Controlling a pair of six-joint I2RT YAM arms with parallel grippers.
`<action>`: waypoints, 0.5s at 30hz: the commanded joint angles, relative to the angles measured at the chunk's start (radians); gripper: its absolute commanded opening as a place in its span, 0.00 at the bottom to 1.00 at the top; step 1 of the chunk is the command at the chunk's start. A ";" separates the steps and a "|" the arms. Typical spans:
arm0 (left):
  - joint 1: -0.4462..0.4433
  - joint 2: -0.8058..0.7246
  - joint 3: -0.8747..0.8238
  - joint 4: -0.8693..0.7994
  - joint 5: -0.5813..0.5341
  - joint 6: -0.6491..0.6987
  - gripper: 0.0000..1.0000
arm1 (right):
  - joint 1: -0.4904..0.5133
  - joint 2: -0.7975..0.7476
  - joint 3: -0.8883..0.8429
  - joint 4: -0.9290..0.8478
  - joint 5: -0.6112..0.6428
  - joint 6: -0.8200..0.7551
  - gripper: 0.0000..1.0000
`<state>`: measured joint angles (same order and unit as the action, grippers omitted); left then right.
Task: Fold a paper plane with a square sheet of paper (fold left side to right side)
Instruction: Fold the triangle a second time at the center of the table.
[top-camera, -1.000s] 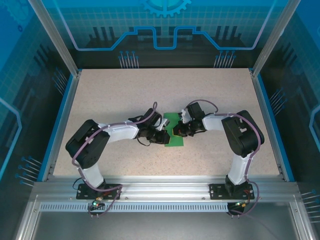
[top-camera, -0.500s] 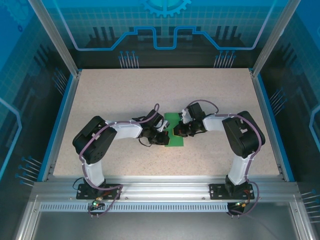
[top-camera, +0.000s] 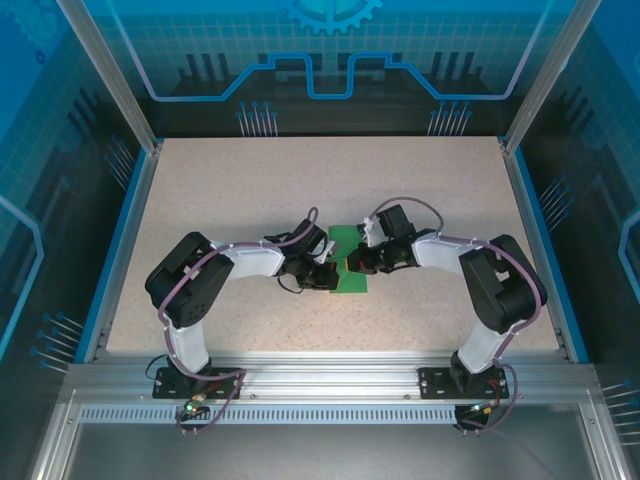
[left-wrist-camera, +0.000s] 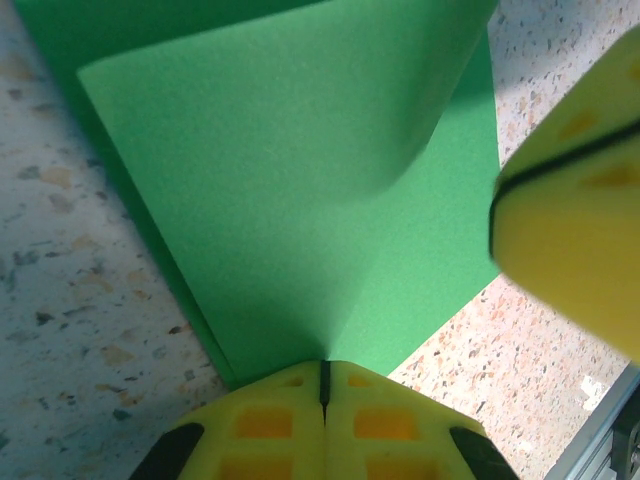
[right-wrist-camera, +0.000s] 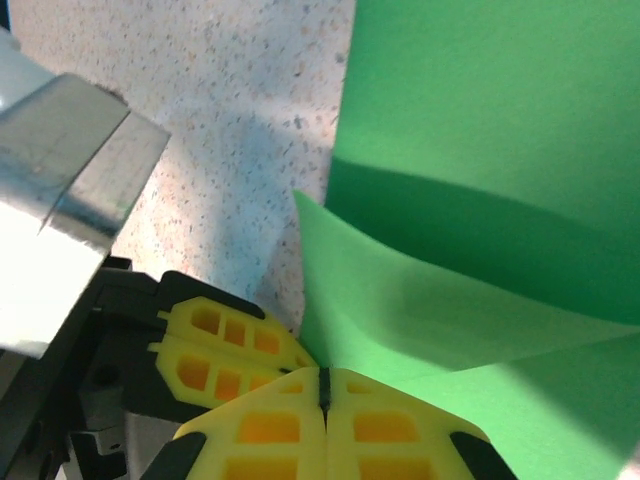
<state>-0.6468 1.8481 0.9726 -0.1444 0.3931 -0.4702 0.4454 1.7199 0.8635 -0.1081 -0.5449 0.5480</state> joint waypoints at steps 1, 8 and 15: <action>0.000 0.027 -0.023 -0.028 -0.047 0.001 0.00 | 0.033 0.031 0.007 -0.018 -0.040 -0.018 0.00; -0.002 0.025 -0.020 -0.032 -0.051 0.003 0.00 | 0.053 0.067 0.010 -0.030 -0.055 -0.028 0.00; -0.005 0.029 -0.017 -0.035 -0.053 0.005 0.00 | 0.056 0.104 0.052 -0.036 -0.054 -0.030 0.00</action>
<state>-0.6472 1.8481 0.9726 -0.1448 0.3904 -0.4702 0.4854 1.7962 0.8833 -0.1265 -0.5774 0.5335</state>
